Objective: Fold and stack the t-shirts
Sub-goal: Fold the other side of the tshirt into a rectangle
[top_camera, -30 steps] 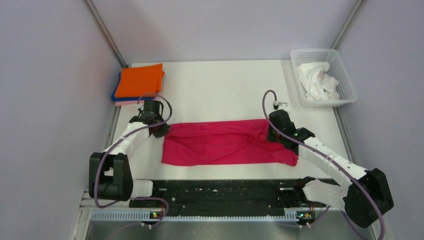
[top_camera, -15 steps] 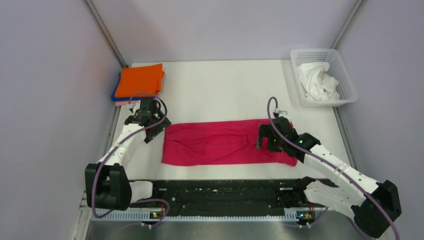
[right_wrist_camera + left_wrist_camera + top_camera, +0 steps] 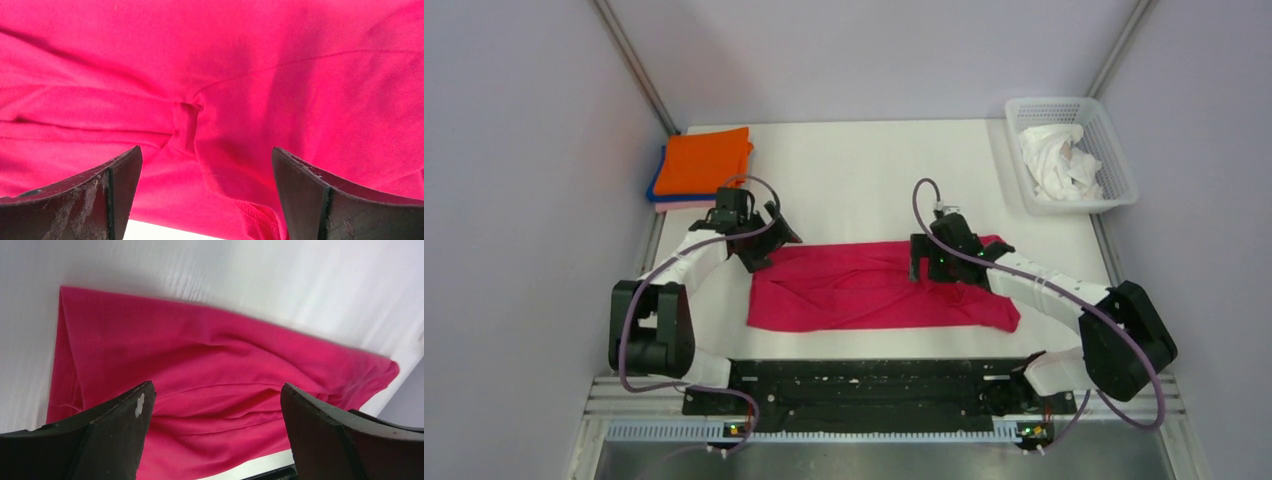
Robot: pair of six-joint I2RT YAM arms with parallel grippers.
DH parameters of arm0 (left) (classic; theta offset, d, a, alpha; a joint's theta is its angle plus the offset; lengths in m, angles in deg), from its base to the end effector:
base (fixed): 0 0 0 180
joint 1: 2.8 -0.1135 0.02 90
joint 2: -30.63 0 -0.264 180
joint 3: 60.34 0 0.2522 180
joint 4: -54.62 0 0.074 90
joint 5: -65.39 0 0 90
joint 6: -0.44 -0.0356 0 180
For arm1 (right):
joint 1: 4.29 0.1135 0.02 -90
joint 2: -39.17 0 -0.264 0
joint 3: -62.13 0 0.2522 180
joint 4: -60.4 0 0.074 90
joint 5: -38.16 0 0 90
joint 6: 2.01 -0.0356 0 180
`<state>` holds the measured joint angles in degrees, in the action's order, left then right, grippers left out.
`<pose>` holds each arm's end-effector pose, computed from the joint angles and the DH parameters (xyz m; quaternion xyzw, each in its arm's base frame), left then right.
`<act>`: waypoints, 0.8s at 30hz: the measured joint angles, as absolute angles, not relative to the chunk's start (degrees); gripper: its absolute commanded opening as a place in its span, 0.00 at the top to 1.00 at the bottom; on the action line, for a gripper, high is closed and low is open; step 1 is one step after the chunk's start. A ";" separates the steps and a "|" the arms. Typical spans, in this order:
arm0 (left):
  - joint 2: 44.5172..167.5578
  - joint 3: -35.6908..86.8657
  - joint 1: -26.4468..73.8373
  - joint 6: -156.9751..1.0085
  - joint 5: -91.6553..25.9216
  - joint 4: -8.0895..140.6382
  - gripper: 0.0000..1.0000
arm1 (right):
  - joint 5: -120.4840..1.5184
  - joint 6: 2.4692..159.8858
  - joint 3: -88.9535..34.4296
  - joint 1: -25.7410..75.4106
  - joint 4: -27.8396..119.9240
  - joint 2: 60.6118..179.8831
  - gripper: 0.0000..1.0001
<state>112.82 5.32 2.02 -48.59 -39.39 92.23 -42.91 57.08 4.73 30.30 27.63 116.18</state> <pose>0.2876 -0.0334 0.2154 -0.2551 0.9093 -0.2315 0.2336 0.2212 0.1458 0.1996 -0.0052 0.9440 0.1119 0.3102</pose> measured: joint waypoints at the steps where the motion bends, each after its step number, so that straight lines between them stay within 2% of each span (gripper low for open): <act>1: 113.61 4.57 2.02 -48.79 -39.92 92.06 0.01 | -43.90 57.12 4.80 30.36 27.46 116.64 0.01; 5: 114.53 1.69 1.99 -49.23 -40.31 91.97 0.01 | -47.46 56.46 6.61 32.13 26.69 115.26 0.01; 14: 114.55 1.54 1.64 -50.60 -39.72 91.97 0.01 | -62.74 51.37 10.07 43.06 19.66 104.42 0.01; 19: 114.46 2.24 1.62 -50.87 -40.05 92.13 0.01 | -56.92 51.33 7.55 43.19 16.53 101.03 0.01; 24: 114.35 3.07 1.62 -51.17 -41.95 91.93 0.01 | -50.24 51.50 4.69 38.76 17.78 103.85 0.01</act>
